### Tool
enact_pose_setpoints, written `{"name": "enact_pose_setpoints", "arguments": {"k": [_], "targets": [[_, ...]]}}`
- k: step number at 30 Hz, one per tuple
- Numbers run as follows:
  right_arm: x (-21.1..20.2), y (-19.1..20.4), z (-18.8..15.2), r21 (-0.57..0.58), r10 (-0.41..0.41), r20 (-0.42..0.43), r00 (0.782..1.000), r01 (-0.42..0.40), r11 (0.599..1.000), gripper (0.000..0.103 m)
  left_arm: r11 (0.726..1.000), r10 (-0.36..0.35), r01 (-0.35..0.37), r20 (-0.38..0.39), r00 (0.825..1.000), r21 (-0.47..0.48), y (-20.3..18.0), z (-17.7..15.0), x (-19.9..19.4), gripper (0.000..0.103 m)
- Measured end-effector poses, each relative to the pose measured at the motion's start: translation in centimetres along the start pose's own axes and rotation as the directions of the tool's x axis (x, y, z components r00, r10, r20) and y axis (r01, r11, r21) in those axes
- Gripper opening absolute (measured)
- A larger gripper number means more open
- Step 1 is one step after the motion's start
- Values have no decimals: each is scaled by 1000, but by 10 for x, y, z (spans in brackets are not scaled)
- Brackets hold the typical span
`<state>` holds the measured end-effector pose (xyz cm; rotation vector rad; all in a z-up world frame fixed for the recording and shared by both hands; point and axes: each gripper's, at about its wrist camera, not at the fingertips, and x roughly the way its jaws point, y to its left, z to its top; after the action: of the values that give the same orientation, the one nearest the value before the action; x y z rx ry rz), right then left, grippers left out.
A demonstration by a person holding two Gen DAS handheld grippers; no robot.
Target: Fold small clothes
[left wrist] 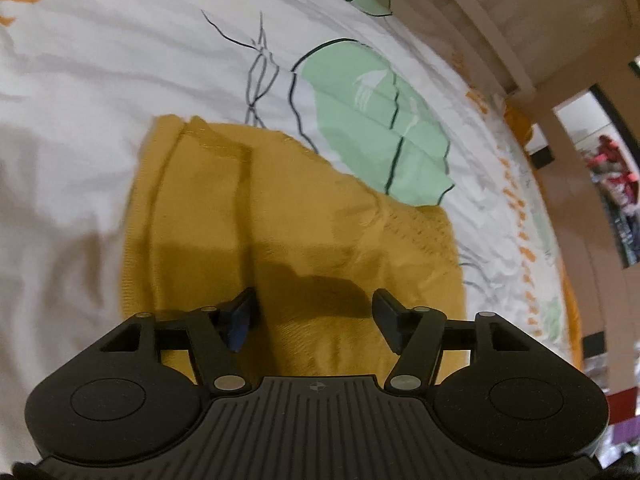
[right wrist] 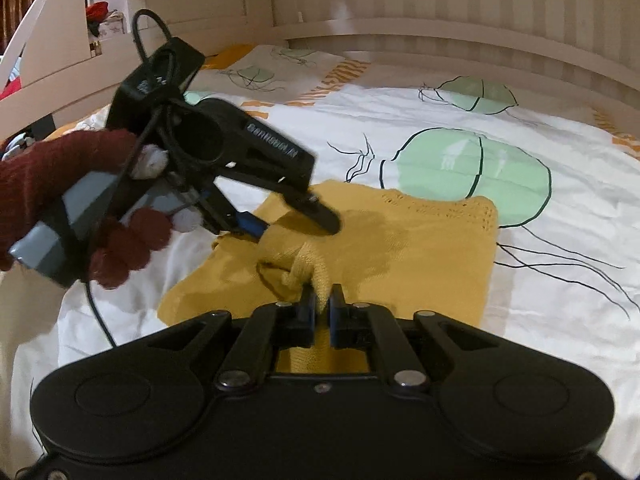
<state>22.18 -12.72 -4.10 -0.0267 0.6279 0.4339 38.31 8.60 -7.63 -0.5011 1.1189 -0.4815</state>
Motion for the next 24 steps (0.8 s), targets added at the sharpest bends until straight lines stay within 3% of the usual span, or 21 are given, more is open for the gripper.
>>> {"name": "enact_pose_setpoints", "arguments": {"k": [7, 8, 9, 11, 13, 16, 20, 24], "targets": [[-3, 5, -8, -8, 19, -11, 1000, -19, 1000, 11, 995, -94, 94, 7, 996, -34, 4, -2, 6, 59], [-3, 6, -9, -11, 19, -14, 1000, -19, 1000, 11, 994, -103, 103, 9, 995, -41, 5, -2, 8, 52], [-3, 6, -10, -12, 19, -16, 1000, -19, 1000, 11, 993, -109, 109, 10, 994, -49, 6, -2, 10, 35], [-2, 7, -11, -12, 18, -20, 1000, -18, 1000, 11, 991, -120, 121, 17, 993, -63, 8, -1, 12, 14], [-2, 8, -11, -18, 15, -24, 1000, -16, 1000, 11, 989, -133, 135, 34, 991, -54, 7, -2, 12, 10], [-4, 12, -11, -23, 10, -18, 1000, -10, 1000, 11, 996, -93, 91, 76, 993, 27, -10, -1, 0, 9], [-15, 27, -2, -42, 18, 49, 999, -16, 999, 11, 988, -97, 81, 125, 987, 129, -29, 9, -28, 9], [-9, 48, 9, -70, 70, 68, 995, -66, 995, 11, 985, -14, -17, 179, 984, 173, -24, 15, -44, 9]]}}
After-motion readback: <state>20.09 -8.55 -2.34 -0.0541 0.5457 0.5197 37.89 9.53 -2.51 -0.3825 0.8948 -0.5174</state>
